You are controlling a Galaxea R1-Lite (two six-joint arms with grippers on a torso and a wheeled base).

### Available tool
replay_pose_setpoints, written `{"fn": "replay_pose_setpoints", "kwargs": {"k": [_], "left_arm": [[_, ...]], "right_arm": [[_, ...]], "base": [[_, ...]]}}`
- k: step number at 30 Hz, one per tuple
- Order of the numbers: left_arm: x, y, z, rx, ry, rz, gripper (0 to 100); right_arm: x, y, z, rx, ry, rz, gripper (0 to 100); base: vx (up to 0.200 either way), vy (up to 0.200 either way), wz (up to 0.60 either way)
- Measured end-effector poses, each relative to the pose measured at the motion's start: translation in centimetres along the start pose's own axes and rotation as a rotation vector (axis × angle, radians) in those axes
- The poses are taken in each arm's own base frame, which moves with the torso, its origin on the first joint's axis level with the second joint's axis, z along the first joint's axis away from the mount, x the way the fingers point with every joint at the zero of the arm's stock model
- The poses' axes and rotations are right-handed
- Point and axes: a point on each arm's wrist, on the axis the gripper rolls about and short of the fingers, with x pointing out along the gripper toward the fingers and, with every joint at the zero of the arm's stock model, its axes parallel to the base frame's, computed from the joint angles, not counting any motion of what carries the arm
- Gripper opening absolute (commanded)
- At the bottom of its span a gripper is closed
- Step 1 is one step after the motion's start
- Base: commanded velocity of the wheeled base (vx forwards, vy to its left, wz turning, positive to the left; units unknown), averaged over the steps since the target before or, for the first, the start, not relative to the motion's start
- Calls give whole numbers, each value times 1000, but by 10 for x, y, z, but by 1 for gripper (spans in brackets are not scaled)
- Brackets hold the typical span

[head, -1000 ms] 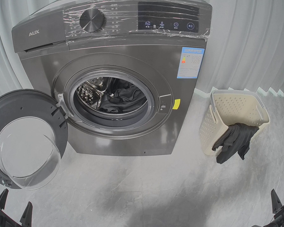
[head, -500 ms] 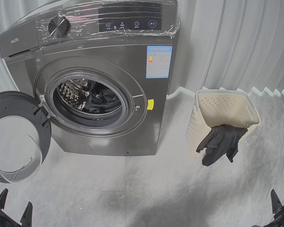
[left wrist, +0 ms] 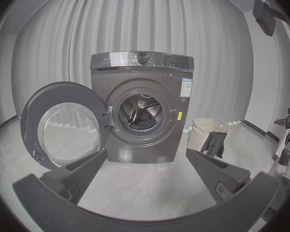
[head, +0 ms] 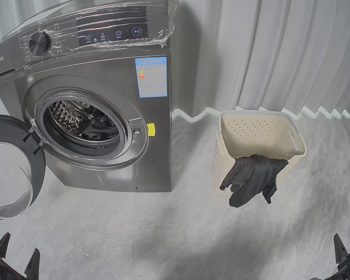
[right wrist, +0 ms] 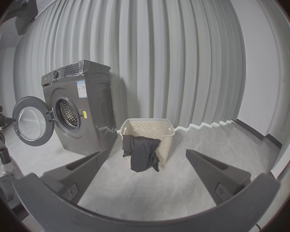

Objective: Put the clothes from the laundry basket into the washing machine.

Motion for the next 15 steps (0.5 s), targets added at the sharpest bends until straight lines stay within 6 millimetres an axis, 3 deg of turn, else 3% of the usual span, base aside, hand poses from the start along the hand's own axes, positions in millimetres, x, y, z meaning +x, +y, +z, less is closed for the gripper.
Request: {"fn": "replay_pose_setpoints", "kwargs": {"k": [8, 15], "left_arm": [[0, 0, 0, 5, 0, 1, 100], [0, 0, 0, 15, 1, 10, 100]], "right_arm": [[0, 0, 0, 0, 0, 0, 100], [0, 0, 0, 0, 0, -1, 100]], "base": [[0, 0, 0], [0, -200, 0]]}}
